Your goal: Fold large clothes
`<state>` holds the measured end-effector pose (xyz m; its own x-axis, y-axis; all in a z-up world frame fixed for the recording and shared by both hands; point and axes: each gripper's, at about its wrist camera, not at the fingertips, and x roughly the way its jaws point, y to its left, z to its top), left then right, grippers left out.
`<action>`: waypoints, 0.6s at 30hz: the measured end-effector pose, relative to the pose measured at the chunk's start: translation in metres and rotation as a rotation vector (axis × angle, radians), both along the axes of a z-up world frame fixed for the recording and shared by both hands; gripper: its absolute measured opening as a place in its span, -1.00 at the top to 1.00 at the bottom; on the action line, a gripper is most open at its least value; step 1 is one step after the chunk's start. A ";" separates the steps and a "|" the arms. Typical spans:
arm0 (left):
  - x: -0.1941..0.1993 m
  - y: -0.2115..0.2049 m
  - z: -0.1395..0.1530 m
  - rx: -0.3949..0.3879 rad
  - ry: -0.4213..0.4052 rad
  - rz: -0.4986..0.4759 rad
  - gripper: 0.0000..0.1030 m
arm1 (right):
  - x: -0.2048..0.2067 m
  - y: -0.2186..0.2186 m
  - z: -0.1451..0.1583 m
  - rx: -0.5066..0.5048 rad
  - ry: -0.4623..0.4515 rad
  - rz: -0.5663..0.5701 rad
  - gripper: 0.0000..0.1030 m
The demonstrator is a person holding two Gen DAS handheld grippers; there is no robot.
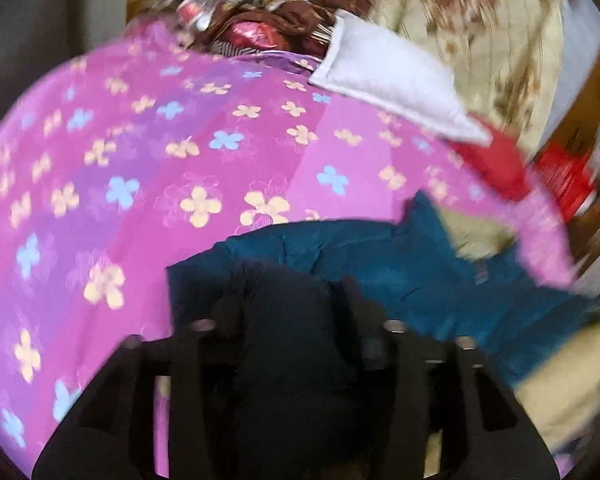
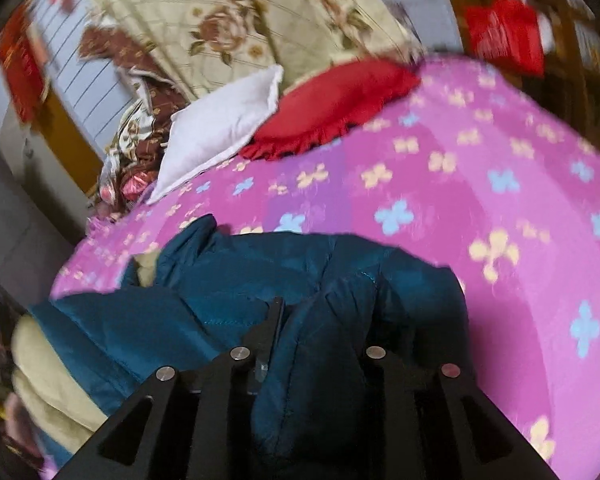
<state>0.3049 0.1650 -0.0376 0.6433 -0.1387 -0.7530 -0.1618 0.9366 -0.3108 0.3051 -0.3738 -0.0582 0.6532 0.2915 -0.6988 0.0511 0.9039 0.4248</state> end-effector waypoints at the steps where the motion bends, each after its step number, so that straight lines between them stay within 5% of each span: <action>1: -0.009 0.012 0.012 -0.042 -0.025 0.019 -0.40 | -0.007 -0.007 0.007 0.055 -0.006 -0.016 0.46; 4: -0.034 0.026 0.039 -0.007 -0.081 0.027 -0.51 | -0.032 -0.013 0.035 0.109 -0.060 -0.014 0.37; 9: -0.083 0.014 0.057 0.105 -0.148 -0.063 -0.51 | -0.088 0.000 0.070 -0.010 -0.154 0.027 0.29; 15: -0.122 -0.050 0.042 0.317 -0.208 -0.225 -0.51 | -0.129 0.020 0.064 -0.152 -0.189 0.147 0.28; 18: -0.113 -0.069 0.029 0.341 -0.179 -0.248 -0.51 | -0.122 0.032 0.047 -0.206 -0.136 0.191 0.28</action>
